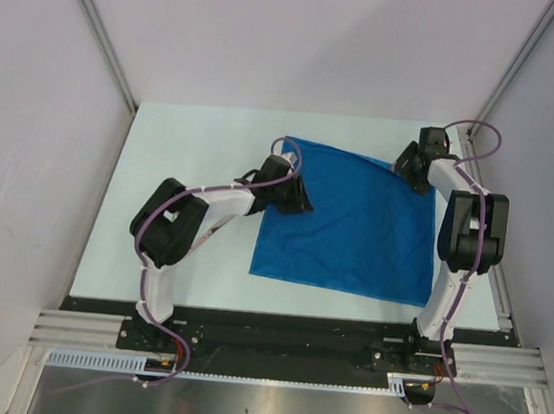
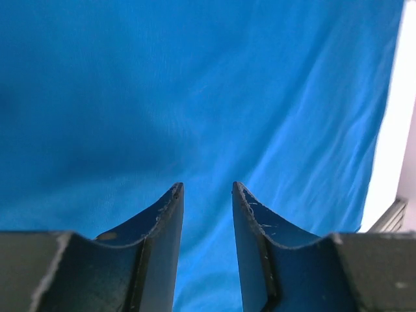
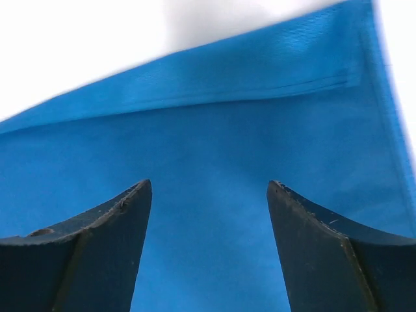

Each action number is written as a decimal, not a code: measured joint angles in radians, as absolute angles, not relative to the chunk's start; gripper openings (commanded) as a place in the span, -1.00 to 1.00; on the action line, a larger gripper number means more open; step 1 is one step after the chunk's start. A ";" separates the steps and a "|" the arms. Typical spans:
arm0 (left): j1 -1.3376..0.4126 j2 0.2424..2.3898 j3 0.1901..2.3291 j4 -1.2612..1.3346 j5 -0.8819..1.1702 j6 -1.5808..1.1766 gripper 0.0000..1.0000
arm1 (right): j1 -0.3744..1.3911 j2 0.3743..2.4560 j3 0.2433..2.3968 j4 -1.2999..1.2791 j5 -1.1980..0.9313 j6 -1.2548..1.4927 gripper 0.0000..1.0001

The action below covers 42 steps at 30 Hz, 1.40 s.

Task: Fold the napkin into a case and place the utensils inside
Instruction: Flatten out the crumpled napkin at the center of the board.

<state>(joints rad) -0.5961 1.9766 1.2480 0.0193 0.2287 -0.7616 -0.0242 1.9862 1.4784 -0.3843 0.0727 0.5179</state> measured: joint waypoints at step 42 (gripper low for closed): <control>-0.698 1.510 0.809 -0.216 0.105 -0.778 0.40 | -0.299 1.322 0.823 -0.850 0.136 0.679 0.53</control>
